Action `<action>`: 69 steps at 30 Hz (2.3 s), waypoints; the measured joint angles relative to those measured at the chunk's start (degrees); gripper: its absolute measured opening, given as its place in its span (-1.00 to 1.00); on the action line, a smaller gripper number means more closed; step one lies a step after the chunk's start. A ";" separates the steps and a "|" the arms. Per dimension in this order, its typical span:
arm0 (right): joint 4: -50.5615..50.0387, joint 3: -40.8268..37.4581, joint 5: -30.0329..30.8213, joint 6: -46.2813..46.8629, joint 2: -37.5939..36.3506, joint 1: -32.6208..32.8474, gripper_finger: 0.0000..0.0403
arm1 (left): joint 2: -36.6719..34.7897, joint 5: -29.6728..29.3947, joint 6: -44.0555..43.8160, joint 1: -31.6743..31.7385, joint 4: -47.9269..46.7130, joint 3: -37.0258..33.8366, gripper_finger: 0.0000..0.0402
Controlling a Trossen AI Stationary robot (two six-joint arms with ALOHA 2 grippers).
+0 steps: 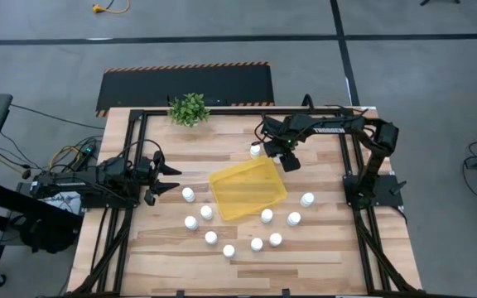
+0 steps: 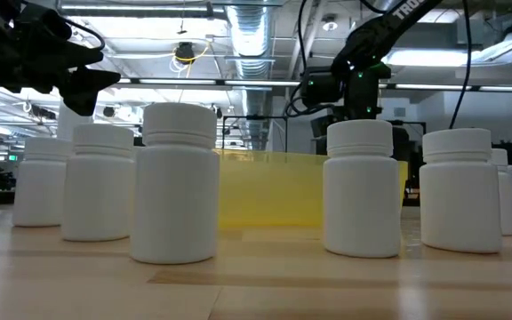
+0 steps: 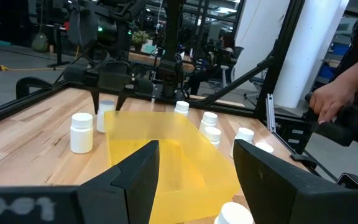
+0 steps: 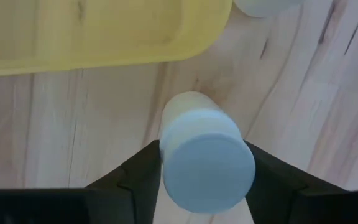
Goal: Pick and place pill bottles into a basket
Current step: Put the white pill bottle into the yellow bin
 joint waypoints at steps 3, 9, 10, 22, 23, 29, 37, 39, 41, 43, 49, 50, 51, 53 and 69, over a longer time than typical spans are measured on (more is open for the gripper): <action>0.00 0.02 0.01 0.01 -0.04 0.00 -0.19 | 0.00 -0.02 0.00 0.00 0.00 0.00 -0.03; -0.06 0.02 0.75 0.43 -0.04 0.00 -0.07 | 0.00 -0.04 0.00 0.00 0.00 0.00 -0.03; -0.16 0.02 0.83 0.43 -0.04 -0.01 -0.05 | 0.00 -0.06 0.00 -0.01 0.00 0.00 -0.03; -4.99 3.01 0.90 0.47 -0.04 -1.14 -0.18 | 0.00 -0.07 0.00 -0.01 0.00 0.00 -0.03; -6.08 3.77 0.89 0.52 -0.04 -1.20 -0.17 | 0.00 -0.07 0.00 -0.01 0.00 0.00 -0.03; -12.81 9.45 0.90 0.98 -0.04 -1.64 -0.18 | 0.00 -0.08 0.00 0.00 0.00 0.00 -0.03; -22.43 19.25 0.87 3.31 -0.04 -1.83 -0.17 | 0.00 -0.09 0.00 0.00 0.00 0.00 -0.03; -23.95 21.94 0.90 4.76 -0.04 -1.43 -0.16 | 0.00 -0.09 0.00 -0.01 0.00 0.00 -0.03; -25.52 24.57 0.92 5.81 -0.04 -0.66 -0.17 | 0.00 -0.07 0.00 0.01 0.00 0.00 -0.03; -26.47 26.81 0.92 6.49 -0.04 0.67 -0.18 | 0.00 -0.09 0.00 0.01 0.00 0.00 -0.03; -26.64 30.23 0.87 6.49 -0.04 6.93 -0.15 | 0.00 -0.09 0.00 0.01 0.00 0.00 -0.03; -26.37 30.23 0.84 6.49 -0.04 8.08 -0.15 | 0.00 -0.09 0.00 -0.01 0.00 0.00 -0.03; -26.19 30.23 0.69 6.51 -0.04 9.08 -0.14 | 0.00 -0.09 0.00 0.01 0.00 0.00 -0.03; -25.77 30.23 0.60 6.51 -0.02 11.00 -0.14 | 0.00 -0.09 0.00 -0.01 0.00 0.00 -0.03; -16.00 23.08 -2.36 10.56 -0.02 16.28 -0.16 | 0.00 -0.09 0.00 0.01 0.00 0.00 -0.03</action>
